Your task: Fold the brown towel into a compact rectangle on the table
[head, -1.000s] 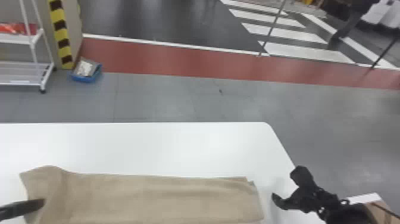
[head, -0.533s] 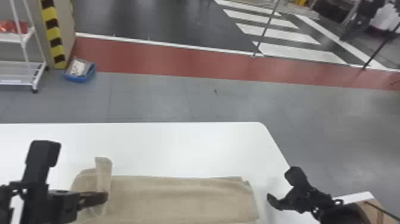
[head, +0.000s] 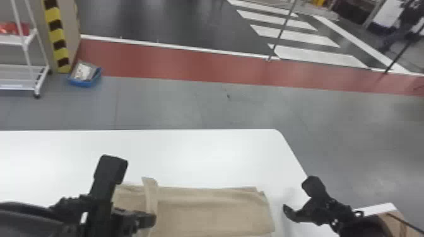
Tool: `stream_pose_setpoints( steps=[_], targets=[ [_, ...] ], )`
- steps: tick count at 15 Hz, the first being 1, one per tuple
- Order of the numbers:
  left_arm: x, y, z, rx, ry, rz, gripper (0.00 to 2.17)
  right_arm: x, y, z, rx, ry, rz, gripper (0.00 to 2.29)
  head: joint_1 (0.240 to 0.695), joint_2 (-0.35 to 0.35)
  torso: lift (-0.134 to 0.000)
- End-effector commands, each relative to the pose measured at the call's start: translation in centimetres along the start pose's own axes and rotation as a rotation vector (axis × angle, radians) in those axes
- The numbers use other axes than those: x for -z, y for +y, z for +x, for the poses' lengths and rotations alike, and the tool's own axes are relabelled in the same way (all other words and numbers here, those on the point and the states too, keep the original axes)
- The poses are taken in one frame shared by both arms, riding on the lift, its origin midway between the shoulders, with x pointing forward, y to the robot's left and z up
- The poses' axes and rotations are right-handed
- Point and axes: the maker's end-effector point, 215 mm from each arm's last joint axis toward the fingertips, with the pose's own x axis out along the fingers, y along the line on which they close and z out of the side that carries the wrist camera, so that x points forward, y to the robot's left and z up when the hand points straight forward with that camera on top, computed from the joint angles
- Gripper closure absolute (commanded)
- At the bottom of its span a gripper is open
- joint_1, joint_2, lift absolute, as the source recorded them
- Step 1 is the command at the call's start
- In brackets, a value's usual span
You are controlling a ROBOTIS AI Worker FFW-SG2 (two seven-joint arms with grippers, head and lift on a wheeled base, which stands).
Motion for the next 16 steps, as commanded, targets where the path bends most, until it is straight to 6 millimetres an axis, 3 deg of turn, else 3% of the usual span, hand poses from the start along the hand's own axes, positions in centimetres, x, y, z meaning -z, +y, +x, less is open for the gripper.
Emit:
stream_pose_setpoints(
  steps=[1,6,11,12,13,14,15,16],
  targets=[
    [-1.3,-1.8,0.9,0.014,-0.004,0.042,2.14,-0.3,0.5,0.2,-0.005,-0.004,0.003,0.04,0.695,-0.35,0.0],
    [-2.3,-3.2,2.0,-0.019,-0.014,0.093,2.14,-0.1,0.5,0.0,-0.004,-0.003,0.0,0.04,0.695,-0.35,0.0],
    [-3.5,-6.7,3.0,-0.007,-0.055,0.173,2.12,-0.4,0.8,0.3,-0.009,0.004,0.006,0.04,0.695,-0.35,0.0],
    [-3.9,-7.7,3.2,-0.001,-0.073,0.193,1.8,-0.3,0.8,0.3,-0.008,0.006,0.008,0.04,0.695,-0.35,0.0],
    [-4.4,-8.9,3.4,0.016,-0.098,0.208,1.08,-0.3,0.8,0.3,-0.008,0.007,0.01,0.04,0.695,-0.35,0.0],
    [-4.4,-9.7,3.5,0.029,-0.101,0.221,0.16,-0.3,0.8,0.3,-0.008,0.007,0.01,0.04,0.695,-0.35,0.0],
    [-4.5,-9.9,3.6,0.016,-0.106,0.229,0.0,-0.3,0.8,0.3,-0.008,0.007,0.01,0.04,0.695,-0.35,0.0],
    [-4.9,-10.0,3.8,0.005,-0.127,0.237,0.0,-0.4,0.9,0.3,-0.009,0.006,0.009,0.04,0.695,-0.35,0.0]
  ],
)
